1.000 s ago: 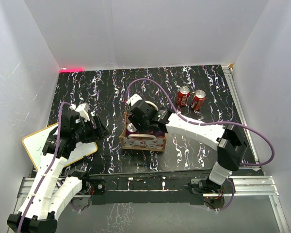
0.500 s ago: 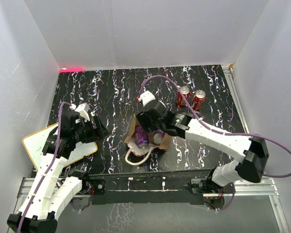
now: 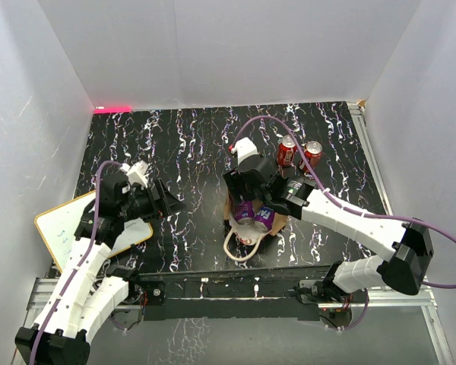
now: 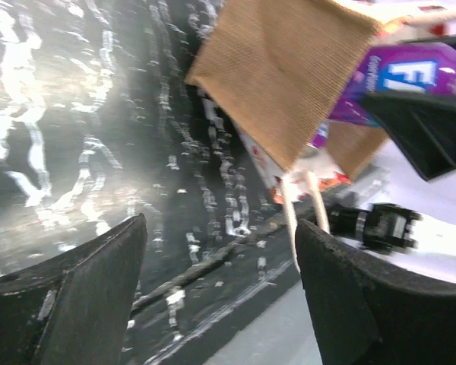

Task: Take the beverage out of the canvas bag

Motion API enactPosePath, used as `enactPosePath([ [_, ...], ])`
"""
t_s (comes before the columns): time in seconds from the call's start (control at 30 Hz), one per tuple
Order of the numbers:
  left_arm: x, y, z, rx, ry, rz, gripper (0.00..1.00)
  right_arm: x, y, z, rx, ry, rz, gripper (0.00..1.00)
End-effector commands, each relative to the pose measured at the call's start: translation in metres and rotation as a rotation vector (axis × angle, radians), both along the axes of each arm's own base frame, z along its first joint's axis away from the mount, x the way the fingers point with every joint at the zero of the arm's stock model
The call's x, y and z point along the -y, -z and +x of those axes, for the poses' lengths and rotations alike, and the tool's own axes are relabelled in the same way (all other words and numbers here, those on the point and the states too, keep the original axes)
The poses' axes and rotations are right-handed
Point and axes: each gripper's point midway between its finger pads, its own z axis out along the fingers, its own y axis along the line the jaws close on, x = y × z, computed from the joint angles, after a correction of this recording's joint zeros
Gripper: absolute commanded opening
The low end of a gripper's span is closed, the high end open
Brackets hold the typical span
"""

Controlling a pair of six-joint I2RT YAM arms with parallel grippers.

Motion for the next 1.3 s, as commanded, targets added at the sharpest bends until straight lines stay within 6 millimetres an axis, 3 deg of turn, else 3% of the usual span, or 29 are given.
enactPosePath([
  [0.0,0.043,-0.023,-0.012,0.004,0.124,-0.341,0.78,-0.013,-0.053,0.035,0.131,0.065,0.205,0.13],
  [0.23,0.069,-0.014,-0.023,-0.016,0.163,-0.492,0.83,0.011,-0.037,0.051,0.096,0.129,0.180,0.13],
  [0.53,0.158,0.016,-0.031,-0.085,0.323,-0.335,0.86,0.038,0.000,0.064,0.055,0.188,-0.079,0.13],
  [0.73,0.194,0.014,-0.026,-0.078,0.386,-0.318,0.84,0.051,0.018,0.070,0.070,0.224,-0.179,0.14],
  [0.87,0.200,0.005,-0.022,-0.036,0.386,-0.320,0.84,0.054,0.038,0.071,0.051,0.231,-0.209,0.19],
  [1.17,0.188,-0.008,-0.017,0.037,0.335,-0.311,0.88,0.059,0.081,0.078,-0.037,0.230,-0.127,0.48],
  [1.27,0.183,-0.008,-0.017,0.048,0.326,-0.291,0.89,0.059,0.082,0.079,-0.055,0.222,-0.125,0.68],
])
